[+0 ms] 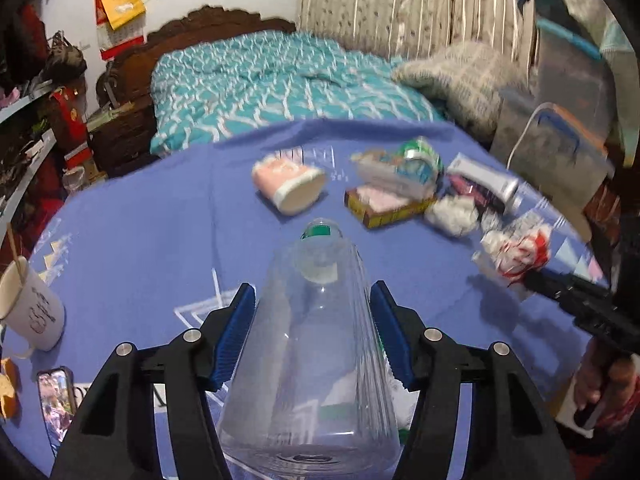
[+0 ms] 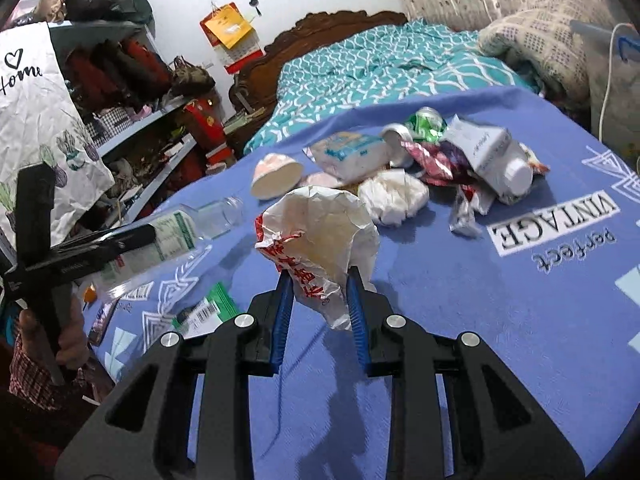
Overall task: Collect trash
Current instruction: 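Grasp the clear bottle with the left tool while the right tool grasps the crumpled red-printed paper, then carry bottle and paper to the beige wastebasket and open both tools to drop them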
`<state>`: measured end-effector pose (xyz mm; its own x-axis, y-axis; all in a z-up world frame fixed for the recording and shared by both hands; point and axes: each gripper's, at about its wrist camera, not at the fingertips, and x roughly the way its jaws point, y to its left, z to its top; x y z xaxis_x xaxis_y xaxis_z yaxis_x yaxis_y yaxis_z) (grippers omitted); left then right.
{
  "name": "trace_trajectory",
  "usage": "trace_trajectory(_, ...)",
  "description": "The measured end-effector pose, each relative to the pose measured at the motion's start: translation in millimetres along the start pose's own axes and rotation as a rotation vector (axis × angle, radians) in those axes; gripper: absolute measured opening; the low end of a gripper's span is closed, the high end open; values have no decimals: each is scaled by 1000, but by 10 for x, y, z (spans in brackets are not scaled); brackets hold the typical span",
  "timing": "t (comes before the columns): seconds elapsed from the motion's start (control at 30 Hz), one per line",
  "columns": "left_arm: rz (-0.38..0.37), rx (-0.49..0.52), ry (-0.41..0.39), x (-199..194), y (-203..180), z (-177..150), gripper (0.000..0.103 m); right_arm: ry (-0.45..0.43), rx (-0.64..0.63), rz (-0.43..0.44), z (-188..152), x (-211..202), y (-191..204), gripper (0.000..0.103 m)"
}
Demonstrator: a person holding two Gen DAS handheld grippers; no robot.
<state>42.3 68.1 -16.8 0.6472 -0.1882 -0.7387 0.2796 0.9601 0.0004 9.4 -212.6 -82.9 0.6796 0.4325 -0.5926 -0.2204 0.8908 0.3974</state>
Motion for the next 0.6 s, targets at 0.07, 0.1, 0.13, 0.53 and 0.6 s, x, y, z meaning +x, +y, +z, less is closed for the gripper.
trace_trajectory(0.07, 7, -13, 46, 133, 29, -75, 57, 16, -4, -13, -70, 19, -22, 29)
trace_trajectory(0.1, 12, -16, 58, 175, 69, -108, 57, 25, -7, -19, -89, 32, -31, 29)
trace_trajectory(0.13, 28, -17, 74, 219, 94, -151, 57, 33, -9, -26, -110, 53, -42, 29)
trace_trajectory(0.53, 9, -20, 155, 489, 171, -317, 64, 64, -52, -122, -159, 148, 26, 66)
trace_trajectory(0.6, -4, -30, 145, 477, 198, -306, 62, 81, -58, -123, -139, 196, 15, 66)
